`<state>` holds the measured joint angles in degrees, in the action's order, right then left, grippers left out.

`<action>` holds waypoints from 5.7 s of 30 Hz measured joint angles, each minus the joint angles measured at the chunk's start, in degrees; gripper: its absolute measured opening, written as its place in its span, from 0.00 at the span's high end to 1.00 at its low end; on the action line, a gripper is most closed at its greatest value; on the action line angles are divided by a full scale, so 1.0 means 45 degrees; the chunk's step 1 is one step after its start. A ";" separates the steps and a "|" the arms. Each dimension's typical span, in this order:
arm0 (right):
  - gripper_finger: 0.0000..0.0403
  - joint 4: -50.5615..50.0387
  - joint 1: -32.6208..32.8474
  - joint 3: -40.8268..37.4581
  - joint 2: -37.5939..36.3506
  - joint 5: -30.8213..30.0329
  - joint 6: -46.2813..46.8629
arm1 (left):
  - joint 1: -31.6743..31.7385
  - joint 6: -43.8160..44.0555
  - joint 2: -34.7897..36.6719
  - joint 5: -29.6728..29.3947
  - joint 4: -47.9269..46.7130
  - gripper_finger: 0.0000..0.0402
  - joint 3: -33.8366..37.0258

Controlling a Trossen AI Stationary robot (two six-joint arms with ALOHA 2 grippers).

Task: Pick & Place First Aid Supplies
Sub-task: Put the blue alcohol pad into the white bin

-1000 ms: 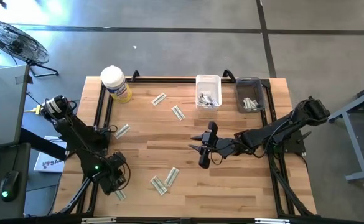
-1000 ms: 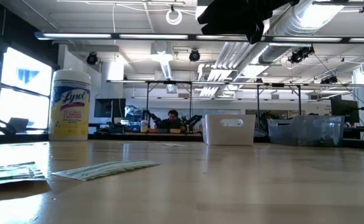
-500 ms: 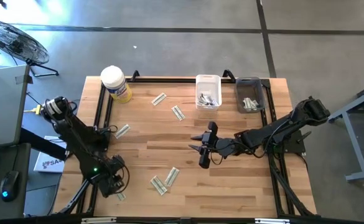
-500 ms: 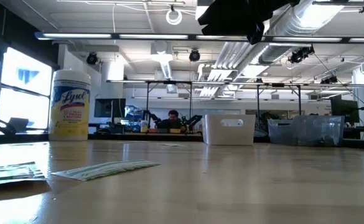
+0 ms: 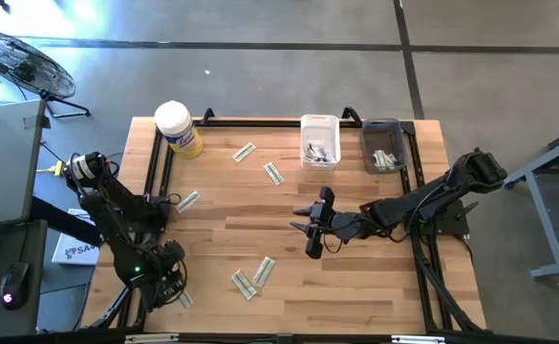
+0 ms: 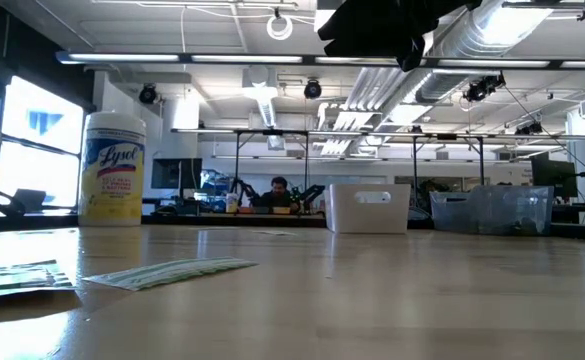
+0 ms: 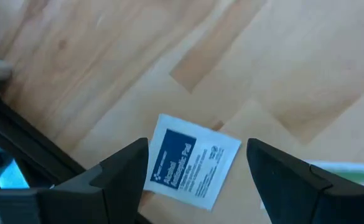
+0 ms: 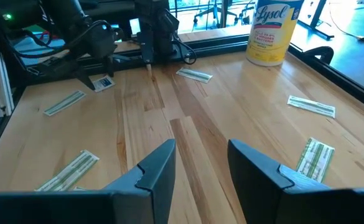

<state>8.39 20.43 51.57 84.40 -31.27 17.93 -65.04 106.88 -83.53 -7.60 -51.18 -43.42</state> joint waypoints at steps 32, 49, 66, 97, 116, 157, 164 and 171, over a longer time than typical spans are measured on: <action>0.65 -0.0007 0.0000 0.0000 0.0005 0.0005 0.0037 | -0.0145 0.0659 0.0063 -0.0034 0.2195 0.77 0.1836; 0.65 0.1603 -0.0148 0.0005 0.1149 0.0837 -0.0740 | 0.0693 -0.0915 0.0979 -0.5365 0.0546 0.99 0.0378; 0.59 0.5718 0.0198 0.0063 0.4362 0.1710 -0.3751 | 0.6503 -1.3951 0.1059 -0.7726 1.2081 0.99 0.0253; 0.60 0.8585 -0.0628 0.0068 0.4352 0.4031 -0.2759 | 0.8540 -1.8080 -0.0238 -0.5779 1.8765 0.99 0.0238; 0.98 0.8408 -0.0622 0.0063 0.4337 0.3167 -0.1997 | 0.8540 -1.9016 -0.0044 -0.5124 1.8675 0.71 0.0237; 0.95 -0.5921 -0.8654 0.2281 0.2535 0.0191 0.0580 | 0.5276 -1.3733 0.3750 -0.7673 0.7033 0.45 0.0238; 0.82 -0.6039 -0.8950 0.2079 0.2871 -0.0145 0.0923 | 0.5276 -1.3635 0.3750 -0.7232 0.6993 0.45 0.0238; 0.68 -0.6000 -0.8984 0.2098 0.2839 -0.0048 0.0918 | 0.5276 -1.3640 0.3750 -0.7767 0.6996 0.45 0.0238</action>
<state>-18.61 -20.00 61.01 97.18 -31.48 22.06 -41.30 45.50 -66.65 -42.55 -19.69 -42.35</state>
